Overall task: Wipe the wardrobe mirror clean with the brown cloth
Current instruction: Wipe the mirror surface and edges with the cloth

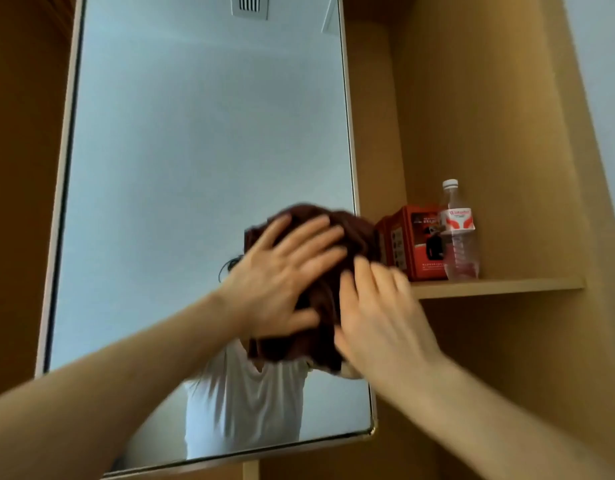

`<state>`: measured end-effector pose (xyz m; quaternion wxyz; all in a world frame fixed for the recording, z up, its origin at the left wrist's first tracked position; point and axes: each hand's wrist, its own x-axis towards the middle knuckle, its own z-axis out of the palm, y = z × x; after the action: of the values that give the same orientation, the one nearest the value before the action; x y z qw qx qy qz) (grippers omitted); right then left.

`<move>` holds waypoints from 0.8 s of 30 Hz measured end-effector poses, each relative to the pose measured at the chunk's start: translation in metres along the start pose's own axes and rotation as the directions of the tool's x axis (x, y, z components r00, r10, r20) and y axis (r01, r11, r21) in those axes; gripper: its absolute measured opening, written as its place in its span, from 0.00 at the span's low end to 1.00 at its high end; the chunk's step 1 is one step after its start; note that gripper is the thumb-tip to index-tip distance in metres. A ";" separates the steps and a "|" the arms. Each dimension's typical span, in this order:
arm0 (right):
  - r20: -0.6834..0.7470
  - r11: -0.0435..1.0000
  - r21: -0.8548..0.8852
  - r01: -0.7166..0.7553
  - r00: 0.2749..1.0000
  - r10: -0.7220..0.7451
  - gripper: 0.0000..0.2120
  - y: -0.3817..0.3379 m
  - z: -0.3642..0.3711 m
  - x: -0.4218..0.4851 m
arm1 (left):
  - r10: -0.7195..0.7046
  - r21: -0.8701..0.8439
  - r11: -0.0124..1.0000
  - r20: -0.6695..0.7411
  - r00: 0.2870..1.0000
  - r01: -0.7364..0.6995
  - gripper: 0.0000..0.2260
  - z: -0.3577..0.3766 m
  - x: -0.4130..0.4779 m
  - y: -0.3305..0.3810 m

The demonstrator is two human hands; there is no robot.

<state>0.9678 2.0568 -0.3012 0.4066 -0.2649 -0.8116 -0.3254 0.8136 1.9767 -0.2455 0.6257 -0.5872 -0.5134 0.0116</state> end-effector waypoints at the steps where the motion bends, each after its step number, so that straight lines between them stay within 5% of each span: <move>1: -0.071 1.000 -0.018 0.004 0.997 -0.005 0.28 0.009 -0.005 0.017 | -0.041 0.024 0.999 0.009 0.999 0.040 0.35 -0.005 0.015 -0.014; 7: -0.189 0.998 0.017 -0.055 0.980 0.057 0.29 0.024 -0.031 0.073 | -0.290 0.039 0.956 -0.017 0.957 0.290 0.33 -0.014 0.058 -0.034; 11: -0.078 0.996 0.091 -0.016 0.997 0.023 0.31 -0.006 0.003 0.001 | -0.147 -0.019 0.989 -0.055 0.988 0.146 0.36 0.002 -0.006 0.010; 15: 0.104 0.968 0.250 0.031 0.993 -0.059 0.32 -0.033 0.036 -0.085 | 0.035 -0.006 0.999 0.056 0.998 -0.035 0.38 0.025 -0.083 0.076; 19: 0.056 0.965 0.244 0.098 0.992 -0.115 0.23 -0.016 0.031 -0.076 | 0.094 0.011 0.995 0.046 0.994 -0.095 0.33 0.023 -0.079 0.068; 24: -0.191 0.985 0.142 0.094 0.979 -0.066 0.20 0.014 -0.018 0.036 | -0.237 0.026 0.971 -0.080 0.968 0.240 0.30 0.002 -0.002 0.001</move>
<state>0.9675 2.0587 -0.2591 0.4859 -0.1689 -0.8023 -0.3028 0.8120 1.9775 -0.2477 0.6520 -0.5101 -0.5556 -0.0770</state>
